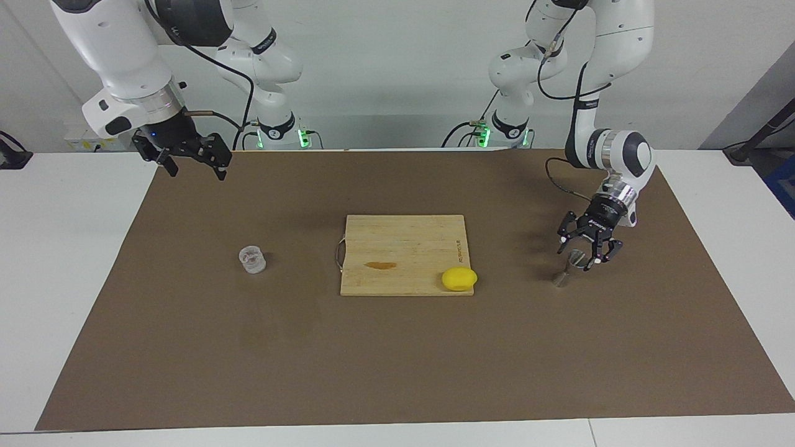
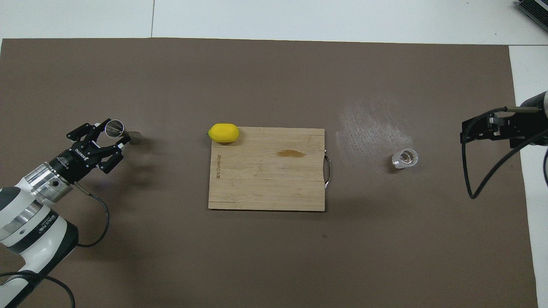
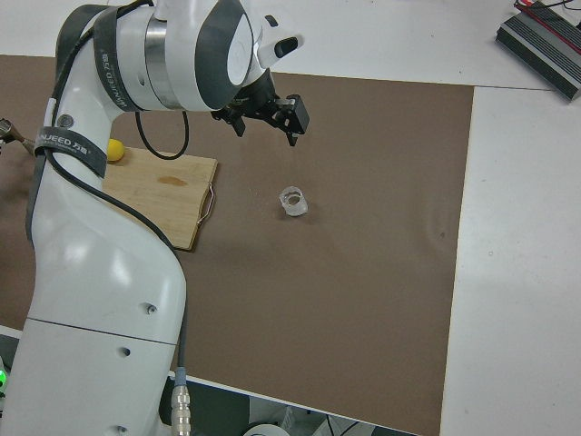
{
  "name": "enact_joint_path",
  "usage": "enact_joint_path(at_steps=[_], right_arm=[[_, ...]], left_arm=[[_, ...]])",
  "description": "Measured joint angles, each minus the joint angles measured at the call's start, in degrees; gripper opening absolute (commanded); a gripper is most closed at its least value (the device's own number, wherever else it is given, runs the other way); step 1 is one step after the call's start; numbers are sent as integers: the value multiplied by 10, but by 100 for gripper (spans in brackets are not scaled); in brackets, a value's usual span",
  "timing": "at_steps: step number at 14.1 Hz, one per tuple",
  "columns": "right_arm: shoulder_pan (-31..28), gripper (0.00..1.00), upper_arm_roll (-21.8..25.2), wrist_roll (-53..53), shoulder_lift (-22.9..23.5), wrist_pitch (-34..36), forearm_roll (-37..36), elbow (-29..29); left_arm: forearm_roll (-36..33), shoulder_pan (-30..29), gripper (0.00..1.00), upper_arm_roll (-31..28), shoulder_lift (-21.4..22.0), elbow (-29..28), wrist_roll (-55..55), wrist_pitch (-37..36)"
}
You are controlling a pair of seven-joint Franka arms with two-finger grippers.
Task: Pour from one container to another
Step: 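Reach the left gripper to the small metal cup and grasp it, then lift the metal cup with the left gripper and carry it over the board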
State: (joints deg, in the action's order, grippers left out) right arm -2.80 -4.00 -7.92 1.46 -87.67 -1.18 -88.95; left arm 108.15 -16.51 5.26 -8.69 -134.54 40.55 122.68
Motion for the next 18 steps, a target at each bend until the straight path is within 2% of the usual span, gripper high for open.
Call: enact_joint_path(at_steps=[2,4,5,6,7,13,18], right_arm=[[0,100,0,0,0,0,0,0],[0,100,0,0,0,0,0,0],[0,100,0,0,0,0,0,0],[0,100,0,0,0,0,0,0],[-1,100,0,0,0,0,0,0],[-1,100,0,0,0,0,0,0],[-5,100,1,0,0,-1,0,0]], left_arm=[[0,0,68,-1,0,0,0,1],[1,0,60,-1,0,0,0,1],[1,0,49,-1,0,0,0,2],[1,0,28,-1,0,0,0,2],[1,0,0,-2,0,0,0,2],[2,0,0,0,0,9,-11,3],[4,17,0,13,-2,45,-6,-18]])
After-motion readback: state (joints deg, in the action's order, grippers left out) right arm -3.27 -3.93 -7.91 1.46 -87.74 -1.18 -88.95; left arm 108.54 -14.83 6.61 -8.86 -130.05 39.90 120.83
